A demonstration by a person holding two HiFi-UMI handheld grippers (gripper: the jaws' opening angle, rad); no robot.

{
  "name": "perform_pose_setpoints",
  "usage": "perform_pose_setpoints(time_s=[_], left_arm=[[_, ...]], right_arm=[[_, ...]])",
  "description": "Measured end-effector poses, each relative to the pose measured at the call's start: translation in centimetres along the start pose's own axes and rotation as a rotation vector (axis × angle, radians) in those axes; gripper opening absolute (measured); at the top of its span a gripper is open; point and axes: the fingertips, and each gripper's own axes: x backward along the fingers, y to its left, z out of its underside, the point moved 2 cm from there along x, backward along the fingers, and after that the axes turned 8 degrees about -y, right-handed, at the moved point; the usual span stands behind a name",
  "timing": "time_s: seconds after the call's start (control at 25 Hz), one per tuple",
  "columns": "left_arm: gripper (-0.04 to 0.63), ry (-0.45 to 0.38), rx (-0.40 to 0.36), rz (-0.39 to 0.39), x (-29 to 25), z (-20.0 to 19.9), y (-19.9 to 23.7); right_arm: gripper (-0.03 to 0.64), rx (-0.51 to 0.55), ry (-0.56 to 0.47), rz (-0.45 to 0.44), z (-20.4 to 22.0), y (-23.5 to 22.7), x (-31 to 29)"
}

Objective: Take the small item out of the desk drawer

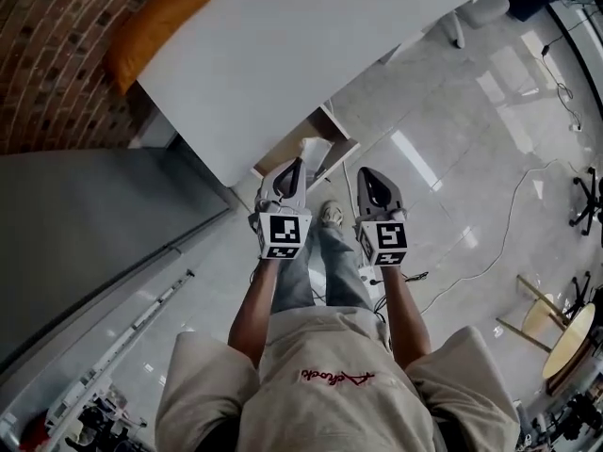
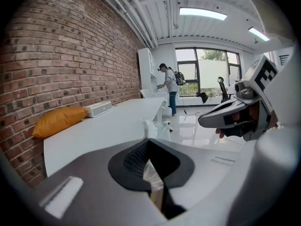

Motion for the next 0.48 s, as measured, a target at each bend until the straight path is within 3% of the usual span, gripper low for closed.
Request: perform_pose_setpoints(time_s=[0.48], left_arm=[[0.009,-0.084,0.009,-0.057,1.9,-8.1,2.9]], right_arm=[[0.012,0.032,-0.066,0.001,-8.1,1.2,0.6]])
